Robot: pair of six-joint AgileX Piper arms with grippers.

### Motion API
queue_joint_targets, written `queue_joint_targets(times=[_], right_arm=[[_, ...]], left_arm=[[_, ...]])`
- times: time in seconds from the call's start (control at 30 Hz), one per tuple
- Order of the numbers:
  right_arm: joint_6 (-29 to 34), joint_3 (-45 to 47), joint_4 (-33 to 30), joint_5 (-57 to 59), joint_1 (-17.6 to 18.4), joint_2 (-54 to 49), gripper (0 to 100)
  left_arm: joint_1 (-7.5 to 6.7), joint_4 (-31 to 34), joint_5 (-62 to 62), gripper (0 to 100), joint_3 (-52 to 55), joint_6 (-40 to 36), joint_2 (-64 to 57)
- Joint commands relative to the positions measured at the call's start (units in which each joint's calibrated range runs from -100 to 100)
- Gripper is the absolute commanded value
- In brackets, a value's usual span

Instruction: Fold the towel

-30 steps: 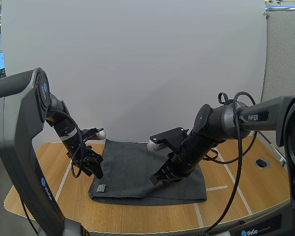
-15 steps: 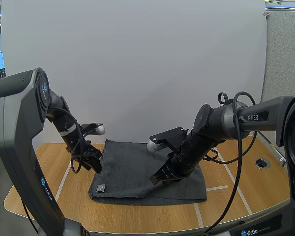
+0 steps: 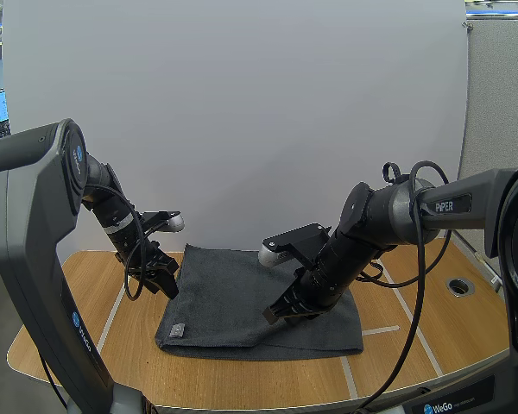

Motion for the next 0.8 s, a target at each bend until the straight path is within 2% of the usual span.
queue_joint_targets(times=[0.0, 0.33, 0.77], right_arm=[[-0.4, 0.2, 0.2, 0.1, 0.0, -0.3, 0], [-0.4, 0.2, 0.2, 0.1, 0.1, -0.3, 0], [-0.4, 0.2, 0.2, 0.1, 0.3, -0.3, 0]], left_arm=[[-0.29, -1.4, 0.9, 73, 6.5, 1.9, -0.2], [-0.29, -4.1, -6.1, 73, 13.6, 4.7, -0.2], [-0.29, -1.9, -9.9, 73, 13.9, 2.2, 6.4]])
